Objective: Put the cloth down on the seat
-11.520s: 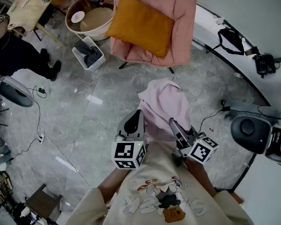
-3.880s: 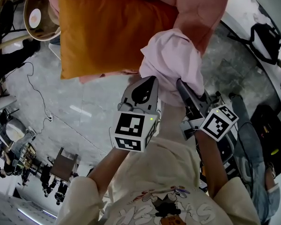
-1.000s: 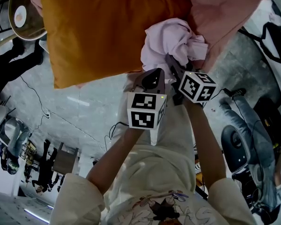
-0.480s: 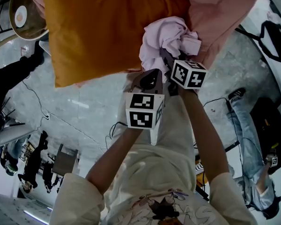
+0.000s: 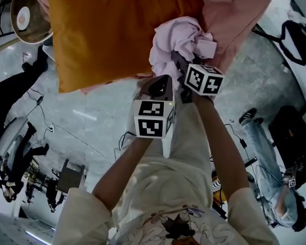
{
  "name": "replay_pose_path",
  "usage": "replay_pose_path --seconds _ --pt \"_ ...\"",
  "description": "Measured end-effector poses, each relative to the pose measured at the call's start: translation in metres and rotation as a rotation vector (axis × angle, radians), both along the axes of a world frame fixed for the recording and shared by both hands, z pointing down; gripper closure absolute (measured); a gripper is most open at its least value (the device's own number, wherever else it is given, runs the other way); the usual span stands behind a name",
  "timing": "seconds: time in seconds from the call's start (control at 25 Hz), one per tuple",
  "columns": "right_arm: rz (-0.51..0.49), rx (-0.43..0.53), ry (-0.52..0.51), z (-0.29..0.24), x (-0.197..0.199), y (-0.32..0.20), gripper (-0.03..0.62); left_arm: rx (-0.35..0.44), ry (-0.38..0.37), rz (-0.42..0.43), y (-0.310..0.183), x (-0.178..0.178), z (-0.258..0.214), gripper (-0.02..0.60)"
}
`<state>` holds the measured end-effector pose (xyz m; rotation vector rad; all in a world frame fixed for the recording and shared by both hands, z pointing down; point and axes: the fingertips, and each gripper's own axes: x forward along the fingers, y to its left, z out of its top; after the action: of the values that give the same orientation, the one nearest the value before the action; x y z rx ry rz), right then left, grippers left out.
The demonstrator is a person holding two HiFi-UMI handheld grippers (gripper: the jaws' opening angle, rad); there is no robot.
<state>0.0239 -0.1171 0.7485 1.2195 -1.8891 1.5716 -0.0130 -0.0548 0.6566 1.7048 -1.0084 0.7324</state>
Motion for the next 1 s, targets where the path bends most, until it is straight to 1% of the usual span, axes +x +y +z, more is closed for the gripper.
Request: replay_pose_path --seconds 0.2,0.36,0.52,0.68,0.88,1.0 --pt "0.051 -0.023 -0.085 -0.017 -0.001 -0.001 0.389 0.014 -0.018 -0.003 -0.001 -0.002 -0.001 0.578" --pt "0.064 -0.038 -0.094 -0.027 0.006 0.004 0.357 0.021 -0.013 0.001 -0.001 0.003 -0.009 0.578" --pt "0.13 -0.085 -0.126 -0.033 0.017 0.014 0.34 0.039 -0.021 -0.001 -0.001 0.004 -0.017 0.578" --pt "0.13 -0.097 -0.105 -0.041 0.025 0.021 0.329 0.05 -0.026 -0.004 -0.001 0.002 -0.023 0.578" --pt "0.113 -0.105 -0.05 -0.05 0.041 0.025 0.31 0.067 -0.029 -0.022 -0.005 0.004 -0.032 0.578" --pt "0.131 -0.106 -0.05 -0.058 0.047 0.027 0.309 0.073 -0.028 -0.029 -0.004 0.004 -0.038 0.578"
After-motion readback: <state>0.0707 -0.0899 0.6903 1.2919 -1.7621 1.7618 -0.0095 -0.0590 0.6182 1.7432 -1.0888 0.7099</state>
